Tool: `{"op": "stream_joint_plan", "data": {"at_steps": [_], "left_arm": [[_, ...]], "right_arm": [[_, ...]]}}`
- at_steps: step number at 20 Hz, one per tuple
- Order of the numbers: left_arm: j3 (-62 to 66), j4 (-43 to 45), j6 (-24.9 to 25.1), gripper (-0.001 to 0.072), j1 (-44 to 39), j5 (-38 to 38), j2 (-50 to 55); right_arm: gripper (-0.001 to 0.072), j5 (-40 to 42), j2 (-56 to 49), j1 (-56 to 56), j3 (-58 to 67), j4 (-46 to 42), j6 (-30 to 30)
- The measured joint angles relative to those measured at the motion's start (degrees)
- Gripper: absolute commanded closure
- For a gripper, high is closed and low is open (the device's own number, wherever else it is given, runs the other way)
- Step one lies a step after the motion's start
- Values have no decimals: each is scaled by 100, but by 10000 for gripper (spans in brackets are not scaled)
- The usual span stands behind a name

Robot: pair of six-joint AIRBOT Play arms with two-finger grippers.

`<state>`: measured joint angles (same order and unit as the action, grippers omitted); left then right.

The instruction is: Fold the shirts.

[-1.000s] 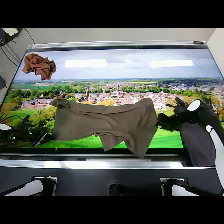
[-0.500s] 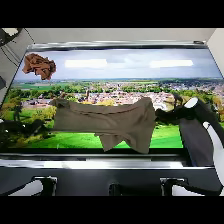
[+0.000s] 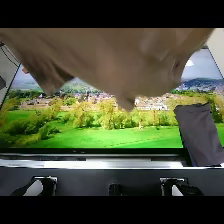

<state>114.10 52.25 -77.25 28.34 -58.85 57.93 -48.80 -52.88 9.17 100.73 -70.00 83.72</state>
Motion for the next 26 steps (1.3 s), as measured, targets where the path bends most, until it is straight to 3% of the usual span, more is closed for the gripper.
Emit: {"op": "stream_joint_plan", "data": {"at_steps": [5,9,13,17,21,26], "left_arm": [[44,363,-608,681,-15,256,-955],[-39,444,-769,681,-17,291,-1172],[-74,468,-828,681,-20,-369,-894],[-389,505,-765,682,-146,-1351,-68],[-1438,1163,-599,682,-643,-1700,1069],[-2022,1604,-570,682,-1056,-1259,2863]], "right_arm": [[673,-168,1045,2,505,-964,706],[673,-748,1248,2,592,-1303,953],[674,-1394,957,2,614,-1375,1305],[674,-2354,-103,-7,605,-1036,1364],[674,-3252,-1976,-13,332,-623,1272],[674,-2439,-4221,-13,133,719,1228]]}}
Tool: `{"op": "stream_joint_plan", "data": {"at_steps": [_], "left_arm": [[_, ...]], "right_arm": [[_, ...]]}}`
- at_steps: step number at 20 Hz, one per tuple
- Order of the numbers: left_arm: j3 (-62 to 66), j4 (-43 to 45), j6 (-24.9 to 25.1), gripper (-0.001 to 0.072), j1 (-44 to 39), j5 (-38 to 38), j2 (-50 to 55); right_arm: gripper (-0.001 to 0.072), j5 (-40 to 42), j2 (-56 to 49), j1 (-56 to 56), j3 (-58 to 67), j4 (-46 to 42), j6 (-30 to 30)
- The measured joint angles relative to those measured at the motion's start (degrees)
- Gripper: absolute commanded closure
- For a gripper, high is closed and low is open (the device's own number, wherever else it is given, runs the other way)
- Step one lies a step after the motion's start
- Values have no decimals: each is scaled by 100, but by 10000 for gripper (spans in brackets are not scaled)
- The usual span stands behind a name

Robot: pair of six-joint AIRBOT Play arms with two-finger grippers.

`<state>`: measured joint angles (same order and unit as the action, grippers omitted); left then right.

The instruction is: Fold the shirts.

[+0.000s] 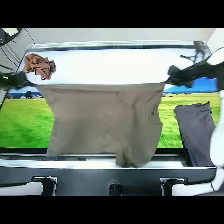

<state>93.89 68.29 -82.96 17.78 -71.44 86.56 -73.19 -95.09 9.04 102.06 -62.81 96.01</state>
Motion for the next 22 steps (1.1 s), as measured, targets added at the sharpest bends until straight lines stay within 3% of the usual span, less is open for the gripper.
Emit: {"op": "stream_joint_plan", "data": {"at_steps": [4,7,11,16,22], "left_arm": [[271,-323,-129,681,-90,673,1095],[411,-529,-146,680,-98,970,1543],[636,-636,267,680,33,509,1733],[765,-393,459,681,107,-1174,1939],[767,149,297,681,92,-2367,2068]], "right_arm": [[674,1246,-874,0,-33,901,-26],[673,1641,-1093,4,-31,1193,-245],[673,772,-986,98,0,1045,-470],[673,-918,-839,-264,-262,-129,-284],[673,-1283,-815,-459,-546,-776,-48]]}}
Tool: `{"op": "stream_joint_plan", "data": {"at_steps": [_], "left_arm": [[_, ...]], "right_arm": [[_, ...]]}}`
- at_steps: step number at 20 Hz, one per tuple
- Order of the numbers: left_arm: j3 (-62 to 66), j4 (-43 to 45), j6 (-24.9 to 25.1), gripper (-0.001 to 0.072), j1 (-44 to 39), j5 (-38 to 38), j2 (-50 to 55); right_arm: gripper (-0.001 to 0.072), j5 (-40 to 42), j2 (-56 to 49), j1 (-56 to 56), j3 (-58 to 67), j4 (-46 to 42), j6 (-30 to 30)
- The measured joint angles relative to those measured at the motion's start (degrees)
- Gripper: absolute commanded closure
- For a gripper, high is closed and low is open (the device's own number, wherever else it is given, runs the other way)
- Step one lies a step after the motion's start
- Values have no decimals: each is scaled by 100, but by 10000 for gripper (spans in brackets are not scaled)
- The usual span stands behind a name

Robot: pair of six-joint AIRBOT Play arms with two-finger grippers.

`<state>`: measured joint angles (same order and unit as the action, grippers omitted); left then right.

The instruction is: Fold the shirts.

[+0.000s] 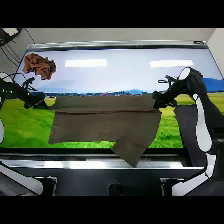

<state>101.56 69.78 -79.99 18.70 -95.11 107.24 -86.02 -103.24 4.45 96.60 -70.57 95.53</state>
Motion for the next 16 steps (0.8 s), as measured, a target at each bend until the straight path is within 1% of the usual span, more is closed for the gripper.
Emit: {"op": "stream_joint_plan", "data": {"at_steps": [4,10,11,12,13,14,16], "left_arm": [[-267,127,-94,681,-59,-269,26],[-498,179,-103,680,-94,-90,68],[-511,179,-101,646,-105,-57,72],[-518,179,-101,454,-107,-17,79],[-518,175,-103,352,-114,-4,81],[-507,164,-101,360,-111,-13,79],[-422,138,-101,358,-66,-118,28]], "right_arm": [[673,0,-2,-13,-39,-107,98],[672,-107,-26,-68,-260,-81,212],[667,-98,-26,-70,-317,-79,236],[561,-79,-28,-76,-361,-63,258],[399,-46,-24,-76,-391,-55,278],[313,-39,0,-61,-415,-37,304],[309,-33,149,35,-437,-9,308]]}}
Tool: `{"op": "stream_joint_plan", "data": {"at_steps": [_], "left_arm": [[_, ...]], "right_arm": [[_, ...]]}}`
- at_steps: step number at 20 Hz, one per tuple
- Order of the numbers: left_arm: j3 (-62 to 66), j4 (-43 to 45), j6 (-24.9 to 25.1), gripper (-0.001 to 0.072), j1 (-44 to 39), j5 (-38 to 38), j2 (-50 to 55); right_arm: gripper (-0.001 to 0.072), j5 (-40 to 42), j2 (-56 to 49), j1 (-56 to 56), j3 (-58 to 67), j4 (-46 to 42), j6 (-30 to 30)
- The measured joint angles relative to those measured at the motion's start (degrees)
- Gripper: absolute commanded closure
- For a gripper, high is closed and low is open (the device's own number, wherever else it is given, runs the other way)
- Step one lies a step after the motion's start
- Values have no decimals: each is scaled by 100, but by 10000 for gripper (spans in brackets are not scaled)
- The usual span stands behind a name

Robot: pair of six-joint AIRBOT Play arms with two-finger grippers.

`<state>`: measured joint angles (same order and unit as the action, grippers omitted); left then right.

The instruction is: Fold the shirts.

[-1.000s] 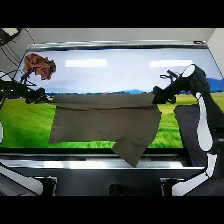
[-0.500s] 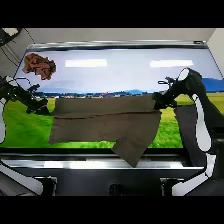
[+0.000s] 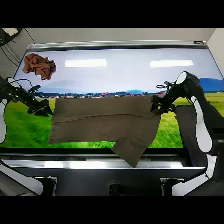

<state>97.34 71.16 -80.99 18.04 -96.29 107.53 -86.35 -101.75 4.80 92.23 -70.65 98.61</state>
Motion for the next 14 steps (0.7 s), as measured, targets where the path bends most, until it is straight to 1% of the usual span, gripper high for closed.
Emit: {"op": "stream_joint_plan", "data": {"at_steps": [1,2,3,4,5,7,10,14], "left_arm": [[48,-2,-2,355,48,-50,-50],[76,7,-7,288,105,-142,-114],[83,28,-50,269,170,-192,-208],[-7,42,-103,278,236,-275,-330],[-181,87,-120,331,284,-304,-474],[-925,157,-140,330,337,-229,-929],[-2406,367,61,329,485,295,-1687],[-3807,348,304,329,833,809,-2155]], "right_arm": [[310,-42,103,85,-11,-4,0],[310,-138,232,192,-15,-4,-2],[309,-227,354,284,-33,-4,-7],[309,-313,492,376,-83,-22,-26],[309,-378,643,428,-175,-74,-57],[310,-439,944,455,-505,-127,-146],[312,-330,1379,424,-1191,-155,-306],[312,-131,1663,365,-1803,-76,-433]]}}
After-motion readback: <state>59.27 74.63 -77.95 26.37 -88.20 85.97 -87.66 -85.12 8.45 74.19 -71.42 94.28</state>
